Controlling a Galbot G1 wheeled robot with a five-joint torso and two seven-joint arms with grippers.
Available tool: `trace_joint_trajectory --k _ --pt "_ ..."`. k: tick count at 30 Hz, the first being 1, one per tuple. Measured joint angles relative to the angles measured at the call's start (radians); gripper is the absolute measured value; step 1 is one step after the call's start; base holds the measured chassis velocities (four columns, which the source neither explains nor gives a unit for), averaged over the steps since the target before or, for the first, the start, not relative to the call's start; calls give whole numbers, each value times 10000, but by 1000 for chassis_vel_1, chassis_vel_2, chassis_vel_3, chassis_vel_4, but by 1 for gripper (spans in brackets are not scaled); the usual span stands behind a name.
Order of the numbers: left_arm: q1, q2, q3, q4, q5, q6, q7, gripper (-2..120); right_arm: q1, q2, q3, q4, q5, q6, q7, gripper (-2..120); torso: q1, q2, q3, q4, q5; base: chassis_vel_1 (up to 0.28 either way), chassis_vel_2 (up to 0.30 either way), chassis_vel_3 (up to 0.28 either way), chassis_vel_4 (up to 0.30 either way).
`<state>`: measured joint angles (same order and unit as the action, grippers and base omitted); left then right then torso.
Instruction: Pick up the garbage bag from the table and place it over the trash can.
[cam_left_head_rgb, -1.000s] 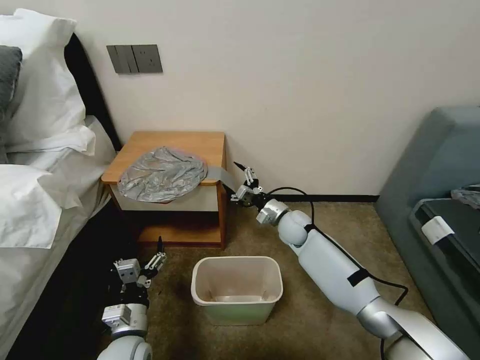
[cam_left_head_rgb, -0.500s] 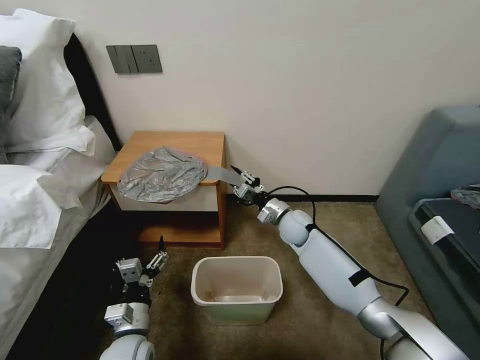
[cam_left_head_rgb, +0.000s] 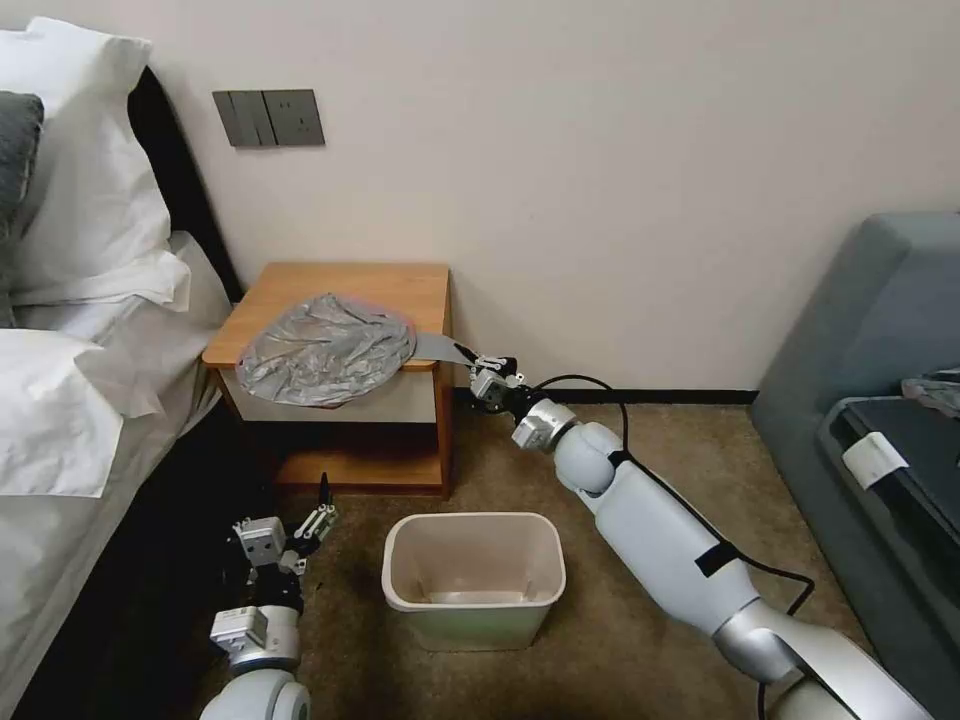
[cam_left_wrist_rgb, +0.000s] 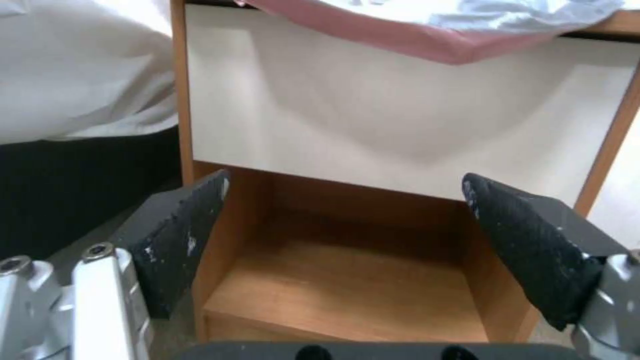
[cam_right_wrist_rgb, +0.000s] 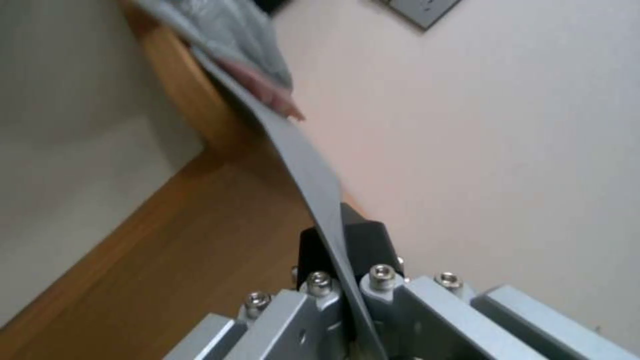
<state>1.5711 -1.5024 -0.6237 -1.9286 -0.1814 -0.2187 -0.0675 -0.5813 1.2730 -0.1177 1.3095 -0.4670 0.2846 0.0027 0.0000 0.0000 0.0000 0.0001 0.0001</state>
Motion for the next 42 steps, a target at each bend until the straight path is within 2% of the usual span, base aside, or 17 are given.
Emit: trace_joint_trajectory --k 5,7,12,14,21,27,29,35,42 --pt "-5 -49 -180 156 -89 -69 -23 89 -368 -395 -12 958 284 -475 -7 0 0 0 0 1 0 0 0 0 0" --pt "-6 -8 -343 270 -352 -119 -66 90 -934 -861 -56 2048 798 -953 -7 0 0 0 0 -2 -1 0 0 0 0" --pt "-45 95 -438 316 -659 -137 -79 90 -1540 -1216 76 2969 957 -1183 -128 0 0 0 -1 -1 0 0 0 0 0" --pt "-87 208 -544 294 -1041 -142 -89 90 -2441 -1608 267 3988 1055 -1384 -275 0 0 0 -1 0 1 0 0 0 0" --pt "-399 360 -870 261 -1720 -106 -137 91 -4143 -2374 664 5408 963 -1322 -451 0 0 0 -1 -3 -2 0 0 0 0" --pt "-640 597 -1425 343 -2151 -52 -169 91 -5286 -2944 1006 5946 581 -1049 -557 0 -1 0 -1 1 0 0 0 0 0" --pt "-652 692 -1540 333 -2235 -30 -172 91 -6112 -3256 1182 6179 298 -861 -643 0 0 1 -2 -2 0 0 0 0 0" --pt "-623 619 -1423 265 -2217 -12 -169 91 -7259 -3744 1245 6421 -193 -560 -706 0 -1 0 0 -1 1 0 0 0 0" --pt "-633 537 -1187 222 -2075 8 -138 91 -7675 -3820 1627 6541 -309 -446 -712 0 -1 1 0 -1 1 0 0 0 0"
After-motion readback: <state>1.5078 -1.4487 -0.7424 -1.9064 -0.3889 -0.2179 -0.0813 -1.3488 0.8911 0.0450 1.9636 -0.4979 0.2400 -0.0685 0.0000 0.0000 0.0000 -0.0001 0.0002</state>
